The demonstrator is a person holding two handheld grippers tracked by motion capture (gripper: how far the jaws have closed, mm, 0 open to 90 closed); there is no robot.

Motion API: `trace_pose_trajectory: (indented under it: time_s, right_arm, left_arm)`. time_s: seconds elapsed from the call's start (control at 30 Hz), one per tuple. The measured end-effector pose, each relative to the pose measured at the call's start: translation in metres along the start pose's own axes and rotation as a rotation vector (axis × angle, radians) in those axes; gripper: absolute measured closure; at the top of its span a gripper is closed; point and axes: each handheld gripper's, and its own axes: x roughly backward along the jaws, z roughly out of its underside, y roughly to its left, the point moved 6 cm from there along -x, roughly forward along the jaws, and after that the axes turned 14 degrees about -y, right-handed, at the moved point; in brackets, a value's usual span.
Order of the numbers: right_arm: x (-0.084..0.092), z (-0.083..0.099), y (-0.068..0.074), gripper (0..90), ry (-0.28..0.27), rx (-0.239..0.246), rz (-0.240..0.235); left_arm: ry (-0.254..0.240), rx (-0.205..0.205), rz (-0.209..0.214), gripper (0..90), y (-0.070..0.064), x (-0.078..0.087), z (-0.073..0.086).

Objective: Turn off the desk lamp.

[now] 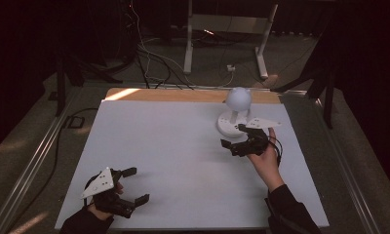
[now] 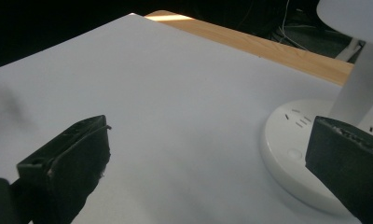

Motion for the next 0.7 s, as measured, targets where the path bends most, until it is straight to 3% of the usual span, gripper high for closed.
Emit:
trace_pose_trajectory:
  time_s: [0.7]
  right_arm:
    - [0.060, 0.050, 0.010, 0.0, 0.043, 0.015, 0.004]
  left_arm:
    - [0.000, -0.001, 0.000, 0.5, 0.000, 0.000, -0.001]
